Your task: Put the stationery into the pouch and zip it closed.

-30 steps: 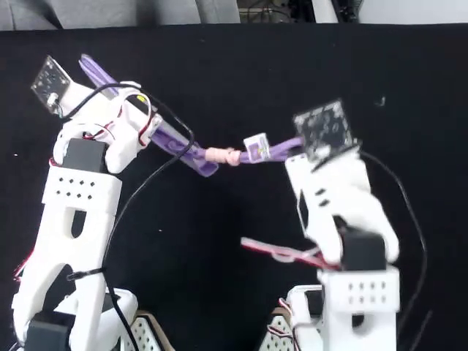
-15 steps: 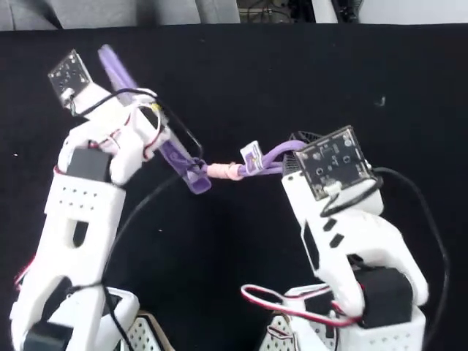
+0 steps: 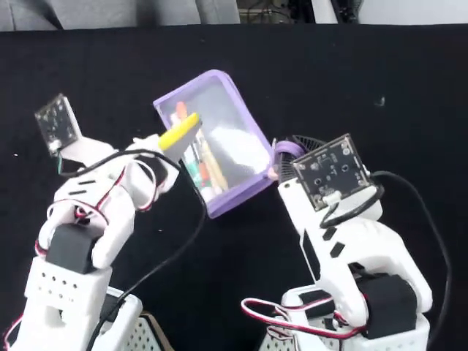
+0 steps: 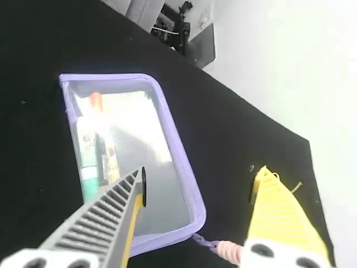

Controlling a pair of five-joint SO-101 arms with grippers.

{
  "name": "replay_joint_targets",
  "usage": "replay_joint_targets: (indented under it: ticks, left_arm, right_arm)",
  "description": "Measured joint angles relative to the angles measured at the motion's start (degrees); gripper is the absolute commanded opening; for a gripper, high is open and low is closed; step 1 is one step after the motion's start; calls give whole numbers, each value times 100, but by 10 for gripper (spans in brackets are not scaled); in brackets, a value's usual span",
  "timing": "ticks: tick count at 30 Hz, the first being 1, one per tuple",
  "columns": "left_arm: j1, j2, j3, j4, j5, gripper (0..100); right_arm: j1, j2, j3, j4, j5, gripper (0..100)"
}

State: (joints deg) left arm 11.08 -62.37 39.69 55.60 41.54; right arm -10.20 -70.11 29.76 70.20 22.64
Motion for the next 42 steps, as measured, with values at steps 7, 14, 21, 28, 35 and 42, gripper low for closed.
replay_joint_targets:
  ticks: [7, 14, 21, 28, 35, 42]
  left_arm:
    - [9, -44, 545, 0, -316, 311]
    - [9, -88, 826, 0, -325, 311]
    - [-176, -88, 1204, -9, -352, 307]
    - [-1345, -88, 1204, -26, -343, 307]
    - [-2716, -88, 1204, -26, -299, 306]
    - [-3719, -88, 1204, 378, 264, 306]
  right_arm:
    - [0, 26, -870, 62, 18, 11]
    - [-18, 1248, -2611, 369, 18, 11]
    - [-114, 2435, -4281, 1196, 18, 11]
    - [-1266, 2488, -4554, 1820, -105, 11]
    - [-2497, 2488, -4545, 2154, -607, 11]
    - [-3147, 2470, -3798, 1714, -659, 11]
